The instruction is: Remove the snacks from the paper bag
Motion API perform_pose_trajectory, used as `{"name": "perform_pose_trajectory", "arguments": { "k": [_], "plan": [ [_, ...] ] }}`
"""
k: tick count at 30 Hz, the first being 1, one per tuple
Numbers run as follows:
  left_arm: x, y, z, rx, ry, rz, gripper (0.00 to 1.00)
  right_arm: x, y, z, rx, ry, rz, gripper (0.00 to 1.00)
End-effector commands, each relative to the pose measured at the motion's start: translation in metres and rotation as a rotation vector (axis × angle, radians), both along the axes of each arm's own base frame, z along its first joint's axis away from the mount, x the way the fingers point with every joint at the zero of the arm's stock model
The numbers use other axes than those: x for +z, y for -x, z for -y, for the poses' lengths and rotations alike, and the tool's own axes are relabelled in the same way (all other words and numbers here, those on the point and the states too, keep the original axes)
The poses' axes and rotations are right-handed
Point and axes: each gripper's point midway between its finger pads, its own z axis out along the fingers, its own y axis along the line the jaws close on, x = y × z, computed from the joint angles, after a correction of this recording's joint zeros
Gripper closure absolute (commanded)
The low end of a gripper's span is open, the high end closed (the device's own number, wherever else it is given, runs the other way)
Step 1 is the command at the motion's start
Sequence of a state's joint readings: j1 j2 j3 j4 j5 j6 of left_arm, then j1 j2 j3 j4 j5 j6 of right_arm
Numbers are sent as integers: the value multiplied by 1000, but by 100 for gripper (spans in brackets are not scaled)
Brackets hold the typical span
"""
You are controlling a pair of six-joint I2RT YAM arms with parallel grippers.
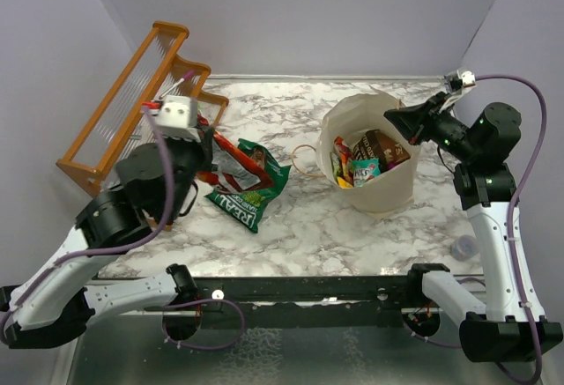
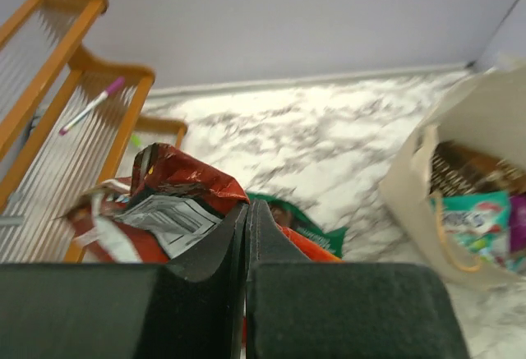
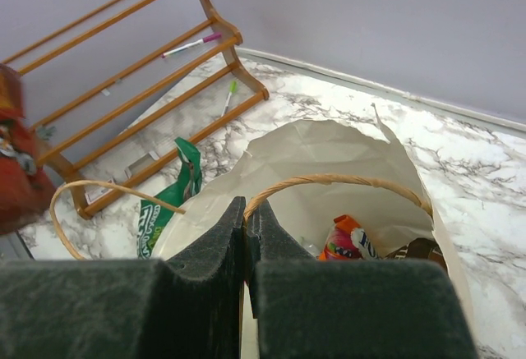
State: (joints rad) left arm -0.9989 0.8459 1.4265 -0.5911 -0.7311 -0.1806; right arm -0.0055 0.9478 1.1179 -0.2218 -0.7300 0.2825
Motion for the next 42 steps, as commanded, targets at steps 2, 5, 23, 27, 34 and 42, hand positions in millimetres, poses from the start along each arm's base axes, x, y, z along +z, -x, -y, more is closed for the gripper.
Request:
{"name": "perform_pose_trajectory", "arguments": {
  "k": [2,5,23,27,34,42],
  "plan": [
    [-55,-18,-5,168,-137,-119,100,3,2,3,-28,10,19,98],
    [-76,-22,0,200,-139,-166,100,5,3,3,-28,12,23,98],
    [-127,-26,-13,329,-191,-209,100,2,8,4,-32,13,30,98],
    [-139,-39,-1,322,-211,-215,100,2,10,5,-39,14,36,98],
    [-165,-87,34,269,-161,-350,100,9,16,4,-35,10,50,98],
    [-229,-150,81,111,-118,-525,100,12,21,2,-25,3,52,98]
  ]
}}
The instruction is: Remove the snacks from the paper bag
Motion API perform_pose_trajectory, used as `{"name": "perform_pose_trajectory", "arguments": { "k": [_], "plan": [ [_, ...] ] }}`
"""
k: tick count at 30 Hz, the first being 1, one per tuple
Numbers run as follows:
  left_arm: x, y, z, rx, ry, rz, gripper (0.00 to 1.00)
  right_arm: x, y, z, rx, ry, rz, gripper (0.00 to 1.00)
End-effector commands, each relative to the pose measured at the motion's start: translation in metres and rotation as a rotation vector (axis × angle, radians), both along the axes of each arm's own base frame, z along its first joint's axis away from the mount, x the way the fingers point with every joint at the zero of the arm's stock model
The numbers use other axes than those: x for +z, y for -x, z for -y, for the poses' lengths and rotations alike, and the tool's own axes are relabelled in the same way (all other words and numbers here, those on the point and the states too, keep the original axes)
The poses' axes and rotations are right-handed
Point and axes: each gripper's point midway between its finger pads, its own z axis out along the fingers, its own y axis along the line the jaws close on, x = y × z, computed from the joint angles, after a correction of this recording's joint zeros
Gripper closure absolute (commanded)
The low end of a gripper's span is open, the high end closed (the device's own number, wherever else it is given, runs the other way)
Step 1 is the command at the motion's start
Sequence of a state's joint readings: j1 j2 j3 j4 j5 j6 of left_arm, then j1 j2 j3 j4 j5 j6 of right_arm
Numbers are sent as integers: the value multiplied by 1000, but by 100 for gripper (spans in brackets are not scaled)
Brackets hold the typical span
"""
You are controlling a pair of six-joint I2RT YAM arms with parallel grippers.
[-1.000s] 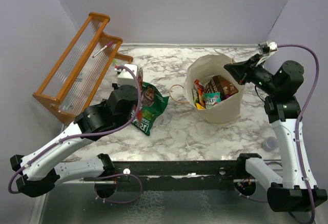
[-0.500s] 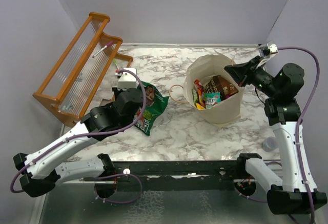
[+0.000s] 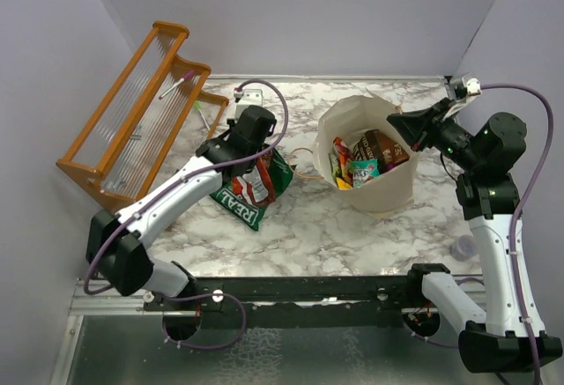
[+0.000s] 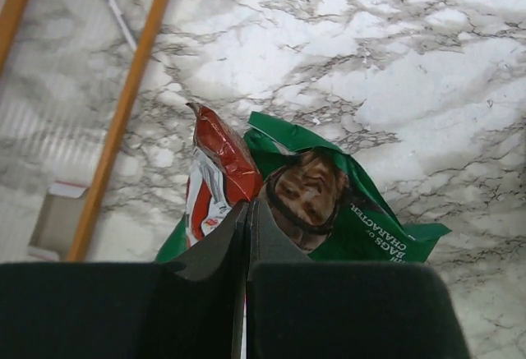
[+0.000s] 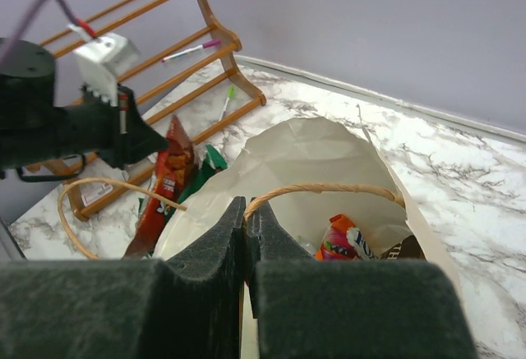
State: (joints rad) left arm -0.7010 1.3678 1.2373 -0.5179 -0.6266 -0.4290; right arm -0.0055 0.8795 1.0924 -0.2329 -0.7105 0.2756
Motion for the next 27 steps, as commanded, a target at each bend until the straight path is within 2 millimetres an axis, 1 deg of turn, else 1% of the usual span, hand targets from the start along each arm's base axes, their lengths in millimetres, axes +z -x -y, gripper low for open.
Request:
{"name": "perform_pose_trajectory", "arguments": {
  "k": [1,6,9,11,12,14,15,16,17,20,22,24,26,27],
  "plan": [
    [-21,-32,44,-125,143,-68,100,7,7,0,-5,-2,14,98],
    [-68,-53,64,-167,227,-215,100,7,8,0,-5,-4,11,98],
    [-74,-62,70,-181,295,-256,100,9,9,0,-5,-7,12,98],
    [-64,-63,71,-202,335,-232,98,9,10,-3,10,-14,10,98],
    [-55,-60,70,-214,354,-210,92,8,11,-5,27,-19,7,98],
    [-41,-52,66,-240,379,-175,72,7,14,-11,72,-23,14,98],
    [-34,-47,64,-253,388,-155,63,5,17,-14,98,-24,17,98],
    [-24,-41,61,-264,395,-134,56,4,19,-17,131,-26,21,98],
    [-21,-34,57,-272,395,-126,51,3,25,-25,199,-21,37,98],
    [4,-13,45,-304,394,-74,34,0,56,-50,456,-28,65,98],
    [19,2,36,-323,383,-44,28,-1,78,-63,604,-39,79,97],
    [35,16,28,-344,379,-10,22,-5,94,-71,687,-38,85,95],
    [54,30,28,-395,401,26,19,-11,101,-78,729,-47,68,93],
    [64,37,31,-434,421,44,18,-14,105,-82,754,-49,61,93]
  ]
}}
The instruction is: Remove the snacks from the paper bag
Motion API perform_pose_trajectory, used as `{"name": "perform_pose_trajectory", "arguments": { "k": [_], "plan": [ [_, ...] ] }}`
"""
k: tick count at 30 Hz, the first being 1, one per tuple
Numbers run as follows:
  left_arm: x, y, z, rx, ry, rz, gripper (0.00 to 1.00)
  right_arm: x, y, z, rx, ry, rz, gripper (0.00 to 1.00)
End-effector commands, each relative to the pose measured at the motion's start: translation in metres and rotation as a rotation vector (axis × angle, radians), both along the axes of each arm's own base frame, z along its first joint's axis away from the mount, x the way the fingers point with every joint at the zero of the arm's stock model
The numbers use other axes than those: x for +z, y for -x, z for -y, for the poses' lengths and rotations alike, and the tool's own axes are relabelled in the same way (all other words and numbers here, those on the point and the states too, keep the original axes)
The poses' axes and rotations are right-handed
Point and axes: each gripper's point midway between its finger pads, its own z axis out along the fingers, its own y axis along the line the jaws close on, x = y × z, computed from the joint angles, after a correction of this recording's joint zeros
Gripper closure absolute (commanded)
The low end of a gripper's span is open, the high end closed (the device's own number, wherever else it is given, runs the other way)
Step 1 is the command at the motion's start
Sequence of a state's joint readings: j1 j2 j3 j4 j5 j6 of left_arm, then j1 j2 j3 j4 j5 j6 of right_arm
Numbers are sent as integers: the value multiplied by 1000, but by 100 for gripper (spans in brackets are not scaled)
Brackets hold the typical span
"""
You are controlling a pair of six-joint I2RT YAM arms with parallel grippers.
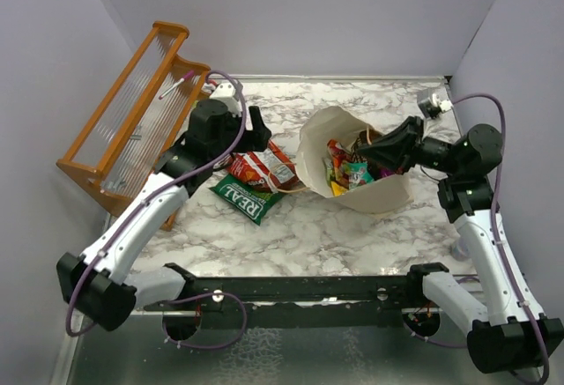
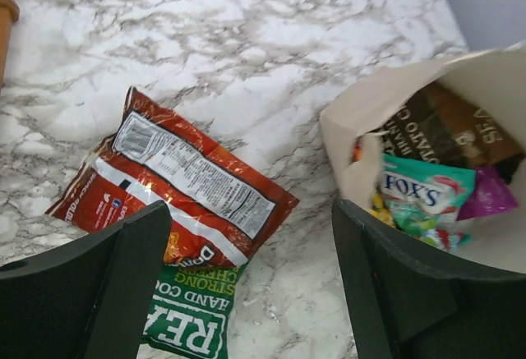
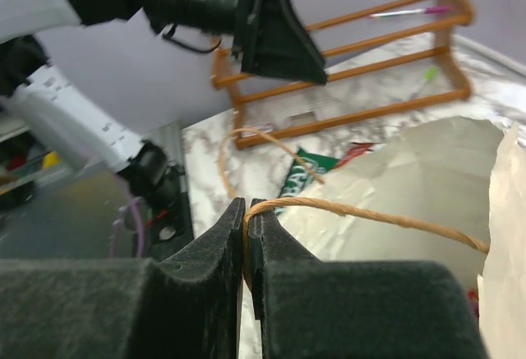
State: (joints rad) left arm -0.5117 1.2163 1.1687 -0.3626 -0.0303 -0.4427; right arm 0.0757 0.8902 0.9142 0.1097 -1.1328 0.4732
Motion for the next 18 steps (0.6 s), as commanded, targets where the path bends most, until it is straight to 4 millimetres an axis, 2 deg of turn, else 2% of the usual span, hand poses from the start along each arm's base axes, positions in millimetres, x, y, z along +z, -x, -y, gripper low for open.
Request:
{"name": "perform_pose_trajectory", "arguments": {
  "k": [1,5,9,12,18],
  "plan": [
    [33,35,6,-147,56,76,17,4,47,-21,259,3,68,93],
    [64,59,29,-298,193,125,16,-4,48,-27,289,2,14,94],
    [84,79,53,-448,342,150,15,-3,52,-38,320,-29,-6,94],
    [85,92,65,-521,434,152,15,-2,48,-50,316,-62,-45,96],
    [72,105,73,-541,462,151,15,-8,7,-66,189,-156,-218,98]
  ]
}}
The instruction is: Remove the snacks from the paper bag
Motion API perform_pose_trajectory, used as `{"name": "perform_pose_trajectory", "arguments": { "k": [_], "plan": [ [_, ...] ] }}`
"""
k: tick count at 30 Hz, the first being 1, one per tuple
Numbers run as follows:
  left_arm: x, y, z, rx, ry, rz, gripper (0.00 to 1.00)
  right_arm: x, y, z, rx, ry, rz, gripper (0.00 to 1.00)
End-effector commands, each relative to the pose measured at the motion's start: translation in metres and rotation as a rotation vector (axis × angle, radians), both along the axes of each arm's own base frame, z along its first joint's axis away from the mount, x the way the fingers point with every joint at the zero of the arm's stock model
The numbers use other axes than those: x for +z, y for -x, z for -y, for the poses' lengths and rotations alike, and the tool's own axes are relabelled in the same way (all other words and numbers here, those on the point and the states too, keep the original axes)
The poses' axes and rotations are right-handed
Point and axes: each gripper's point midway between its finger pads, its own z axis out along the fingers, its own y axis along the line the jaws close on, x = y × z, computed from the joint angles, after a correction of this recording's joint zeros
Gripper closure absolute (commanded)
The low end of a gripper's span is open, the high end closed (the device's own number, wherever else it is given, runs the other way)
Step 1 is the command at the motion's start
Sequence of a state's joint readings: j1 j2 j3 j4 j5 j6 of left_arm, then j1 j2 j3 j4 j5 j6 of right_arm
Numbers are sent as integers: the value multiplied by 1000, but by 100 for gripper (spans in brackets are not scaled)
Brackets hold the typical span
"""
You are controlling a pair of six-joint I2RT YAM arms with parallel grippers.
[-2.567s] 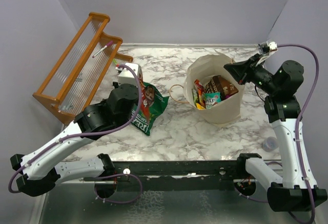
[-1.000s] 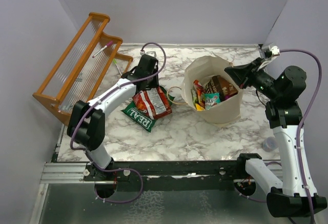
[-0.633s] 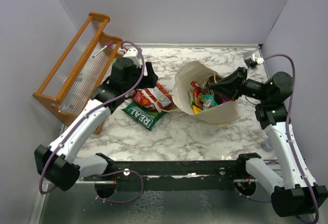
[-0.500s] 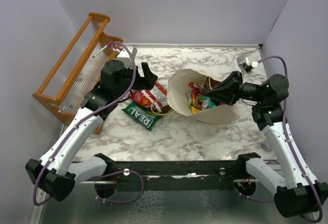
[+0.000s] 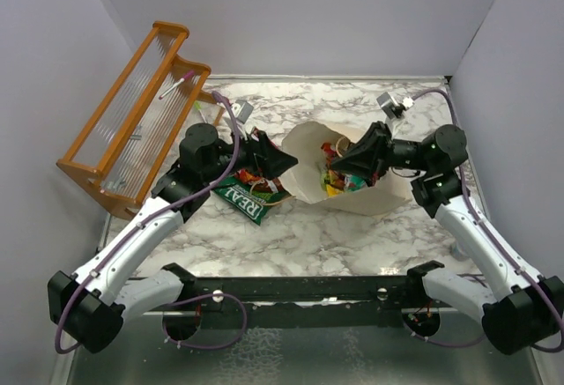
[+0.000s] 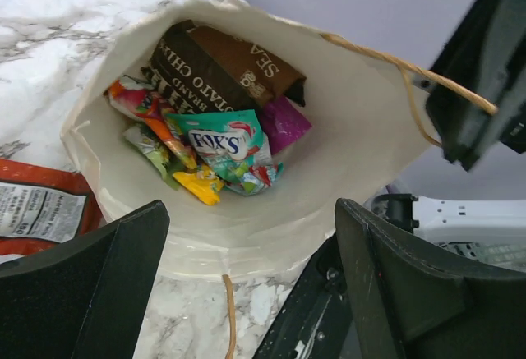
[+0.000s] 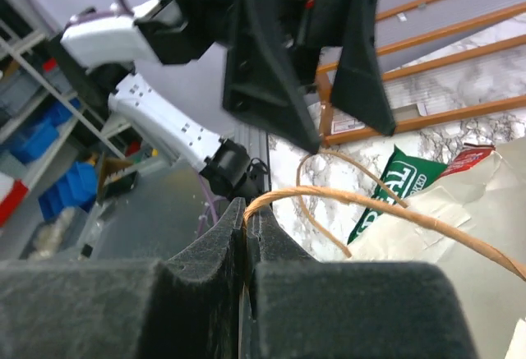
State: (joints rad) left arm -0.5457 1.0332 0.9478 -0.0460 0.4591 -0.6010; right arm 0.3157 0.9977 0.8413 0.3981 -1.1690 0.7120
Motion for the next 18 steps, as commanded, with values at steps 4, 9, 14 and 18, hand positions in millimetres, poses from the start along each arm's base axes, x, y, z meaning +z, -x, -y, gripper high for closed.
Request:
{"name": "perform_pose_trajectory", "arguments": {
  "k": [4,9,14,18],
  "plan": [
    [18,25,2,-61,73,73,15,-1,-43,-22,-104,-101,-201,98],
    [4,29,-9,-36,11,75,14,-4,-45,-52,-59,-81,-244,98],
    [-6,27,-22,24,-44,94,14,-2,-40,-79,-28,-67,-242,98],
    [-21,24,-32,83,-90,73,14,-6,-36,-91,13,-50,-249,98]
  ]
}}
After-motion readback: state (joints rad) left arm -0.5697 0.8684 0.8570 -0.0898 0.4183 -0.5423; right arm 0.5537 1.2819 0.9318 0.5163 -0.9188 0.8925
